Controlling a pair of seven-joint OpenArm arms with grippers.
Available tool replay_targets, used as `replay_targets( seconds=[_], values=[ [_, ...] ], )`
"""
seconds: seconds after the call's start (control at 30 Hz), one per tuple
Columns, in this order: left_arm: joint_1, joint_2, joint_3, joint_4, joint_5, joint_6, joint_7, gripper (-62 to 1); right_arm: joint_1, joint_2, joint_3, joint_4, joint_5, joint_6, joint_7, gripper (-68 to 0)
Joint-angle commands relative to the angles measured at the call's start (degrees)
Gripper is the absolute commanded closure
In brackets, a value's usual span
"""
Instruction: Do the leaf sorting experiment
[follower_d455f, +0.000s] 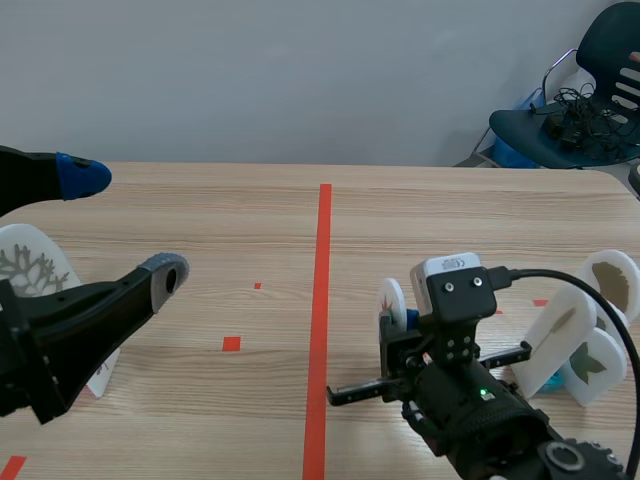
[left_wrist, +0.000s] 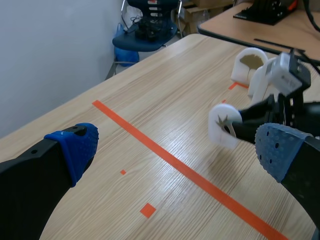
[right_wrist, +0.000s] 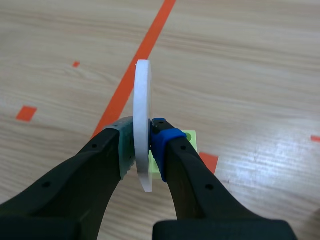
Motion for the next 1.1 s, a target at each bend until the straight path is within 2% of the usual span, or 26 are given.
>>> replay_targets(
  seconds=[0.0, 0.07, 0.2, 0.27, 0.4, 0.57, 0.8, 1.07],
  values=[
    [0.0, 0.0, 0.2, 0.1, -1.4, -0.1, -1.0, -62.3, 0.9, 0.0, -0.5, -1.7, 0.2, 0.1, 0.8, -5.0],
    [0.0, 0.0, 0.2, 0.1, -1.4, -0.1, -1.0, -62.3, 0.2, 0.0, -0.5, -2.2, 0.2, -1.0, 1.2, -5.0],
    [0.0, 0.0, 0.2, 0.1, -1.4, -0.1, -1.0, -62.3, -0.7, 0.0, 0.2, -2.2, 0.2, -7.1, 3.9, -5.0],
    [0.0, 0.0, 0.2, 0.1, -1.4, -0.1, -1.0, -62.3, -0.6, 0.1, 1.2, -2.2, 0.2, -8.2, 3.8, -5.0],
    [0.0, 0.0, 0.2, 0.1, -1.4, -0.1, -1.0, -62.3, -0.6, 1.0, 3.6, -3.6, 0.2, -8.2, 3.2, -5.0],
    [0.0, 0.0, 0.2, 0.1, -1.4, -0.1, -1.0, -62.3, -0.6, 2.4, 8.0, -6.7, 0.4, -8.2, 5.7, -5.0],
    [0.0, 0.0, 0.2, 0.1, -1.4, -0.1, -1.0, -62.3, -0.6, 4.9, 13.9, -6.8, 0.4, -8.2, 6.2, -5.0],
    [-0.3, 0.0, 0.2, 0.0, -1.4, -0.1, -1.0, -62.3, -0.3, 5.8, 14.8, -6.8, 0.4, -8.2, 6.2, -5.6]
  ],
)
